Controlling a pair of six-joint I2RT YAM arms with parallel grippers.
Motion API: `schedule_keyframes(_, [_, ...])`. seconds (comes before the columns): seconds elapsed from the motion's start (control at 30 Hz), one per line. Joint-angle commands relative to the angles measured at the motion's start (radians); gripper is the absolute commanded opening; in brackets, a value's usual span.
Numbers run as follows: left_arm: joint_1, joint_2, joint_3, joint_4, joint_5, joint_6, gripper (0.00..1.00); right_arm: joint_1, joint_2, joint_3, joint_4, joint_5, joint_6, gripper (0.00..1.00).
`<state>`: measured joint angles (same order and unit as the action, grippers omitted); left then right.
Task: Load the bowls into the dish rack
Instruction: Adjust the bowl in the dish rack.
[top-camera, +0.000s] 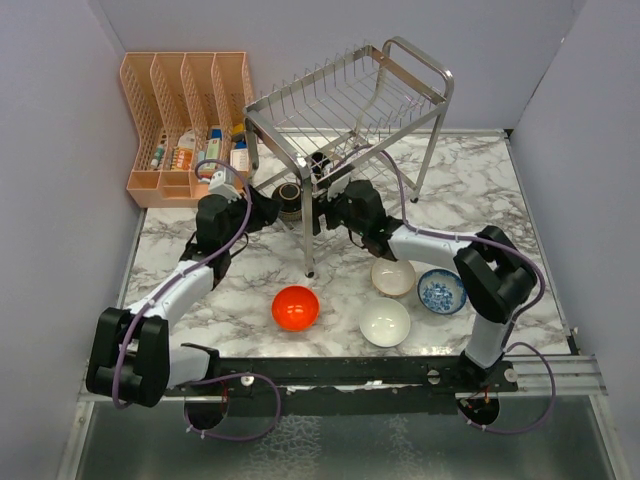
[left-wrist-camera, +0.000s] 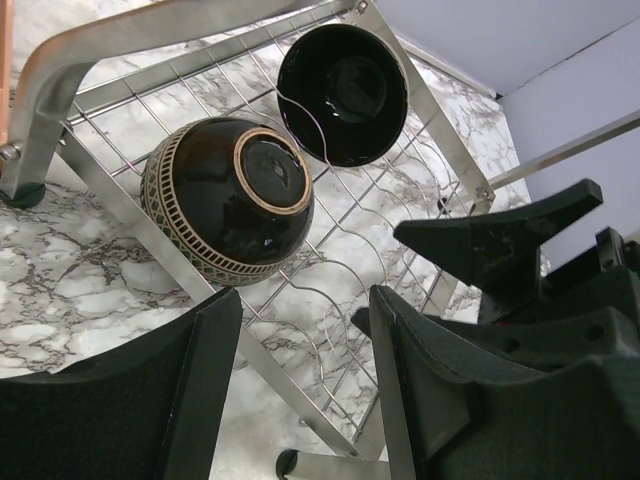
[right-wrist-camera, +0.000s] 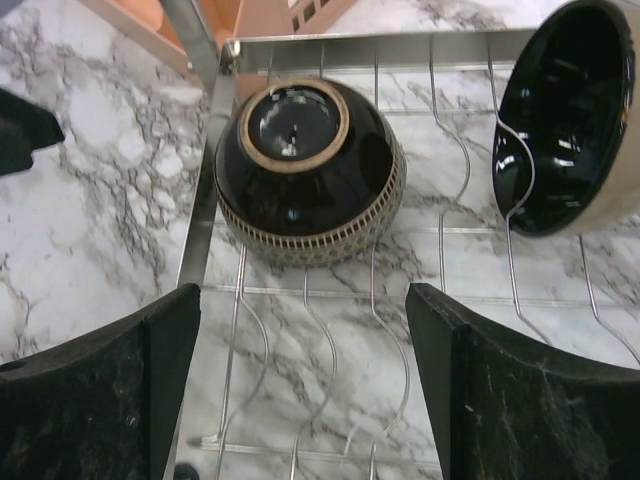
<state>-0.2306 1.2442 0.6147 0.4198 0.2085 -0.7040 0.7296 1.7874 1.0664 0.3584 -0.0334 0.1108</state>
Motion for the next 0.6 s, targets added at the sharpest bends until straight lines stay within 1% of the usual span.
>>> schedule_keyframes(0.0, [0.010, -0.056, -0.007, -0.019, -0.016, 0.008, 0.57, 0.001, 0.093, 0.108, 0.091, -0.068, 0.051, 0.83])
schedule_keyframes(0.1, [0.014, -0.084, -0.012, -0.061, -0.036, 0.022, 0.56, 0.001, 0.133, 0.146, 0.110, -0.110, 0.063, 0.84])
schedule_keyframes(0.2, [0.015, -0.099, -0.021, -0.081, -0.054, 0.026, 0.56, 0.000, 0.162, 0.163, 0.136, -0.118, 0.067, 0.84])
schedule_keyframes(0.57, [0.017, -0.102, -0.039, -0.084, -0.051, 0.017, 0.56, 0.001, 0.283, 0.292, 0.114, -0.093, 0.072, 0.84])
